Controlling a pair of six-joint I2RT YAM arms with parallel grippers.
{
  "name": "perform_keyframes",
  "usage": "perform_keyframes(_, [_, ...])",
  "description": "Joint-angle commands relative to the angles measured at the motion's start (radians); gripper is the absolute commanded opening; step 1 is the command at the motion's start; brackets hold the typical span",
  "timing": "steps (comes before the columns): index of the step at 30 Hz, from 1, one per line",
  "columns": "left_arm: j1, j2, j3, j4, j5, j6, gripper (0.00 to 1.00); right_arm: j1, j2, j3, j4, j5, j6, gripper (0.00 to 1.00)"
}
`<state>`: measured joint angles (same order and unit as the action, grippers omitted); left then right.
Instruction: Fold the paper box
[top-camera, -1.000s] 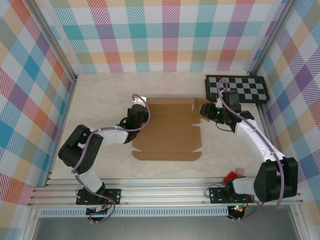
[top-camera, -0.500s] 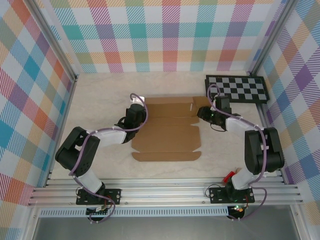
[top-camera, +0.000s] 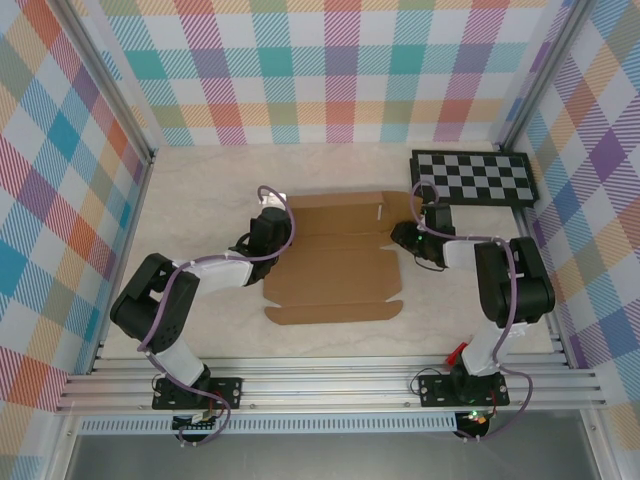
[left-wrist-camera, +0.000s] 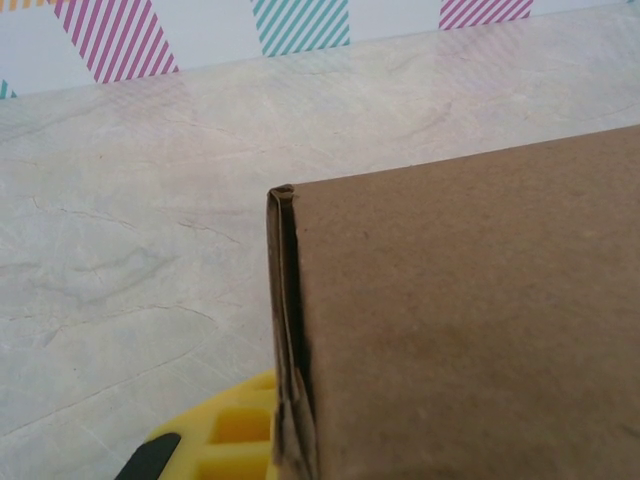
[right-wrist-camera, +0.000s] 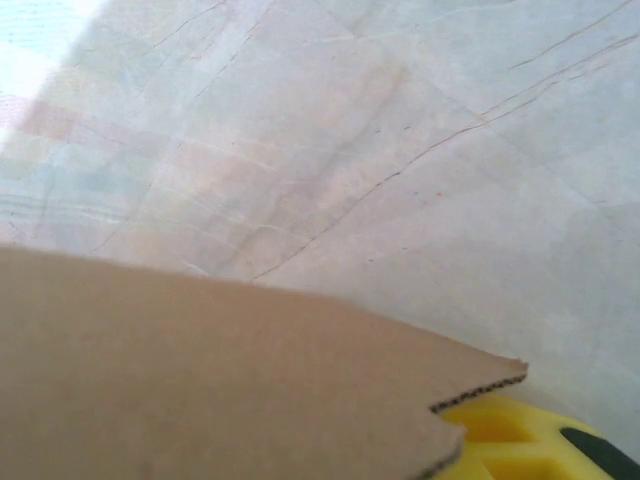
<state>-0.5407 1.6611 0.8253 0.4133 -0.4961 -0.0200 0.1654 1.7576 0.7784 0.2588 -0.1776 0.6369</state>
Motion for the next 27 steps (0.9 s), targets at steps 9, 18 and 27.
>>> perform_keyframes(9, [-0.004,0.014,0.017,-0.054,-0.012,-0.022,0.0,0.055,0.014,0.011,0.119,-0.126,-0.004,0.31])
perform_keyframes(18, [-0.015,0.012,0.017,-0.062,-0.004,-0.036,0.0,0.113,0.015,0.052,0.151,-0.117,-0.031,0.32])
perform_keyframes(27, [-0.019,0.014,0.009,-0.066,0.011,-0.055,0.0,0.168,0.067,0.112,0.14,-0.091,-0.027,0.33])
